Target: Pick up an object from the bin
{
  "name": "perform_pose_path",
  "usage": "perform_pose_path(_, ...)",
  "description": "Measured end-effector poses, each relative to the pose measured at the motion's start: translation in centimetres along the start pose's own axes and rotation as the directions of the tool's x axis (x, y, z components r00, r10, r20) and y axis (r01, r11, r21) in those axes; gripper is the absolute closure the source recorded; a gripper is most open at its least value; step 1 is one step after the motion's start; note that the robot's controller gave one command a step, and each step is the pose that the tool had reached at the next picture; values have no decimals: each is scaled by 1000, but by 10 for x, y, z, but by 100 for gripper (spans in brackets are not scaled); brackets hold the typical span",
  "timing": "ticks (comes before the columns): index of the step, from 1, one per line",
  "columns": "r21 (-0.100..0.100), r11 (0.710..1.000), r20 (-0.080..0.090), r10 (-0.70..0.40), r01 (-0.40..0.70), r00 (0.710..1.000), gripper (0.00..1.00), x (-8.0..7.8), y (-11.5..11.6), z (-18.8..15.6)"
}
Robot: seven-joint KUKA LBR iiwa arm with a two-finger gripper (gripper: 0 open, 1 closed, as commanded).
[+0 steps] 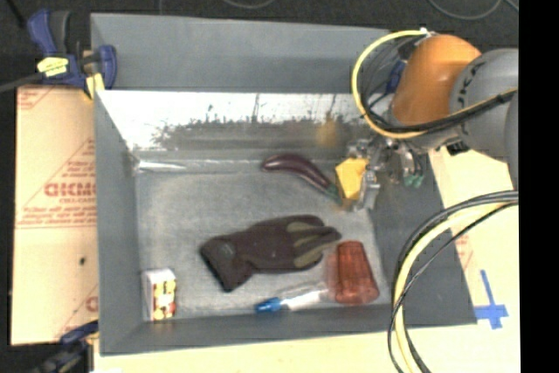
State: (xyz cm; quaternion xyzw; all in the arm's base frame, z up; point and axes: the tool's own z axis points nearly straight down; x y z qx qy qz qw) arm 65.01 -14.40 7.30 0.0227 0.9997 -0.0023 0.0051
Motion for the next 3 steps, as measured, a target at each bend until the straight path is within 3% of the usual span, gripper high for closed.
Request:
perform_pose_path(1,-1,1000,-5,1,-1,1000,100,1,7,-52)
perform_pose_path(3,-1,998,2,56,-56,998,100,0,8,-170)
